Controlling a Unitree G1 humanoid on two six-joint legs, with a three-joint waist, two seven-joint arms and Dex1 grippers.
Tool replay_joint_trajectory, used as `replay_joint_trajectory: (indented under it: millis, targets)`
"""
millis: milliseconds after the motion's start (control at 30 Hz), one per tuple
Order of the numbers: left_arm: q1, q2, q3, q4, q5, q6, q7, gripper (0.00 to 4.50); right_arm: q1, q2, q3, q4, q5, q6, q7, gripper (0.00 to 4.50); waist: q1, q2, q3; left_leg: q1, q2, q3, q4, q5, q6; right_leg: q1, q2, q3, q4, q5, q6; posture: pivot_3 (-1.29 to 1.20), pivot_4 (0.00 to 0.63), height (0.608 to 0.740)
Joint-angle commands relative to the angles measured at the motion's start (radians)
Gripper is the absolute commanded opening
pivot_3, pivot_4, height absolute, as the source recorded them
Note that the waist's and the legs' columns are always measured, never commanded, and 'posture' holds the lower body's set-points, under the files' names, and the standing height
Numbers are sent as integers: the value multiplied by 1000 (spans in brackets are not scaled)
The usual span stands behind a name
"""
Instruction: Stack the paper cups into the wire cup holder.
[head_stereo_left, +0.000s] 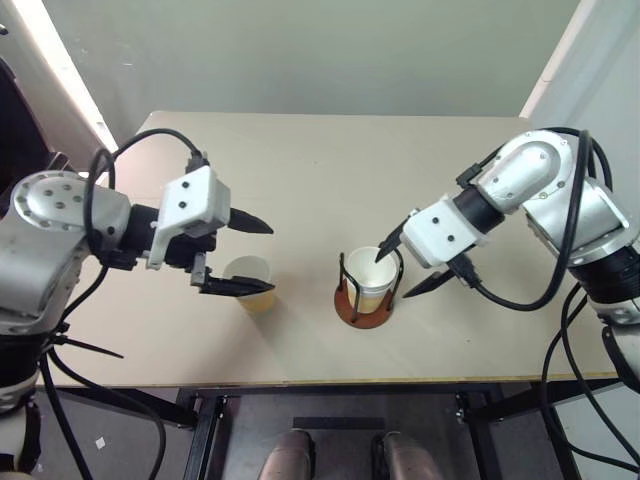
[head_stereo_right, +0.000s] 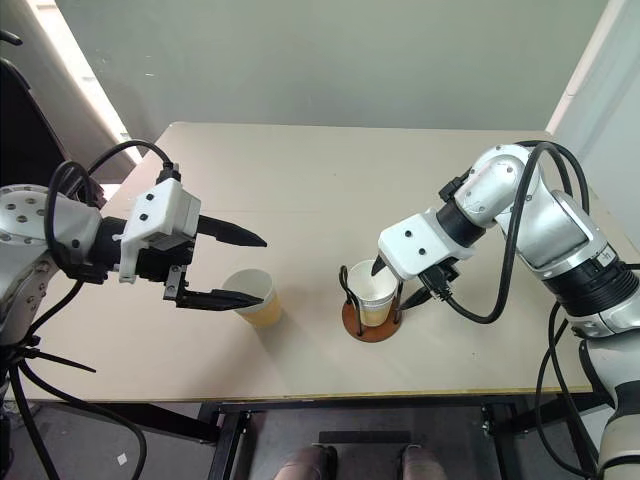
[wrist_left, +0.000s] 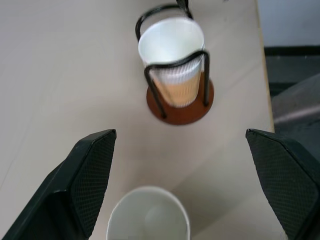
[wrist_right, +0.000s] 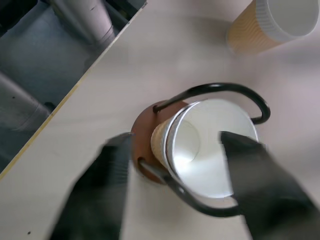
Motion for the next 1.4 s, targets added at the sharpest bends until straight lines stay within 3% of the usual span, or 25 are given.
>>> replay_joint_trajectory:
  millis: [33,233,367,633,867,967,1300,1400]
  targets:
    - [-77,-4,-11,93,81,-87,4,4481,-35,29,-181,43,64,124,-94,4453,0,0,0,0,0,0,0,0,0,0,0,0,0,0,0,0,150,740]
    - [-204,-16,-95,316,194,-234,-108,4481,70,189,-397,-85,213,447,-414,4453,0,-1,0,1,0,0,-2,0,0,-1,0,1,-1,0,0,0,150,740]
    - [-268,-66,-187,494,282,-331,-198,4481,170,276,-443,-249,292,614,-567,4453,1,0,0,0,0,0,-3,0,-1,-2,0,0,-1,1,2,0,150,740]
    - [-379,-196,-296,800,435,-451,-260,4481,269,268,-501,-395,389,761,-677,4453,7,-1,0,-7,0,-1,3,0,0,-3,0,-1,-5,6,10,0,150,740]
    - [-396,-262,-355,890,539,-565,-274,4481,284,222,-501,-472,422,808,-725,4453,6,-1,0,-8,-1,-1,7,-1,2,-3,0,0,-5,8,14,0,150,740]
    - [-392,-272,-346,878,537,-569,-278,3858,291,200,-507,-513,438,833,-744,4493,6,-1,0,-8,-1,0,7,-1,2,-4,0,0,-5,9,15,0,150,740]
    - [-381,-250,-337,842,484,-547,-291,188,288,162,-518,-537,477,857,-780,4493,6,-1,0,-10,-2,0,11,-2,4,-4,0,1,-5,10,18,0,150,740]
    - [-363,-200,-342,795,423,-525,-291,30,289,153,-519,-536,475,853,-783,4493,6,-1,0,-12,-2,0,12,-2,4,-5,0,1,-5,10,19,0,150,740]
